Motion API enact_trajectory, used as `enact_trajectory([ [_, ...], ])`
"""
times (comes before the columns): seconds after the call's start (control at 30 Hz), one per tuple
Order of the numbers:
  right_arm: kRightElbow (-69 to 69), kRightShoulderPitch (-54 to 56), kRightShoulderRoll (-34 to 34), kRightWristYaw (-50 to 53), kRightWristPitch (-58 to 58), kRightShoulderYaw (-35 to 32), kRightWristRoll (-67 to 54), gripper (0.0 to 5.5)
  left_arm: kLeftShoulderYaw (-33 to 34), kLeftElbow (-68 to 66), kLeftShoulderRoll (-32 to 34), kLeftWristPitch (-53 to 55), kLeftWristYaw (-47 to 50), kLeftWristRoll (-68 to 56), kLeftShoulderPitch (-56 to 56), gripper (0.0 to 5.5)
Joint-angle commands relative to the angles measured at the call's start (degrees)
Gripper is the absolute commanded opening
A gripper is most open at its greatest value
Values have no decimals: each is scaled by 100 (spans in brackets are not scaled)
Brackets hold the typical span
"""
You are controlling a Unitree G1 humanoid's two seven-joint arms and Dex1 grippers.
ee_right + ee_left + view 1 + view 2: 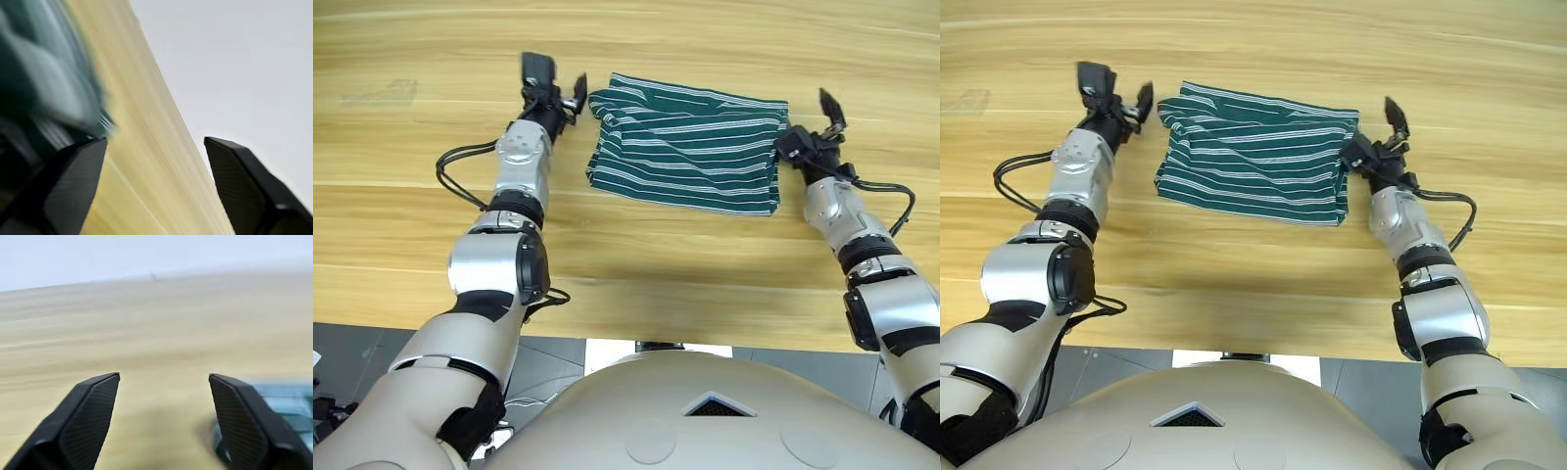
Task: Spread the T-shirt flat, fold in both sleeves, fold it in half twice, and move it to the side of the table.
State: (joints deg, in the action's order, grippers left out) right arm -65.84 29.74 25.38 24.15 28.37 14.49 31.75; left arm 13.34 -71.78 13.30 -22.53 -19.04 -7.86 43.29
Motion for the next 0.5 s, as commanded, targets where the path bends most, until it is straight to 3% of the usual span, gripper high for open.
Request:
enact_trajectory([
  [0.03,588,-382,353,134,138,-356,-337,384,601,818,181,-458,-730,-765,-719,335],
  [0.17,2451,-1082,400,-34,37,-816,-756,384,933,2020,191,-416,-934,-1284,-1592,335],
  [0.3,4684,-1703,-10,-1081,-535,-643,-1235,384,464,3692,-448,-74,-616,-1176,-2851,335],
  [0.4,4981,-1593,-395,-1807,-817,-139,-1204,384,183,4542,-1062,320,-360,-1361,-3405,335],
  [0.5,4258,-1129,-727,-2458,-1032,152,-1248,384,18,4817,-1461,461,-158,-1346,-3623,335],
])
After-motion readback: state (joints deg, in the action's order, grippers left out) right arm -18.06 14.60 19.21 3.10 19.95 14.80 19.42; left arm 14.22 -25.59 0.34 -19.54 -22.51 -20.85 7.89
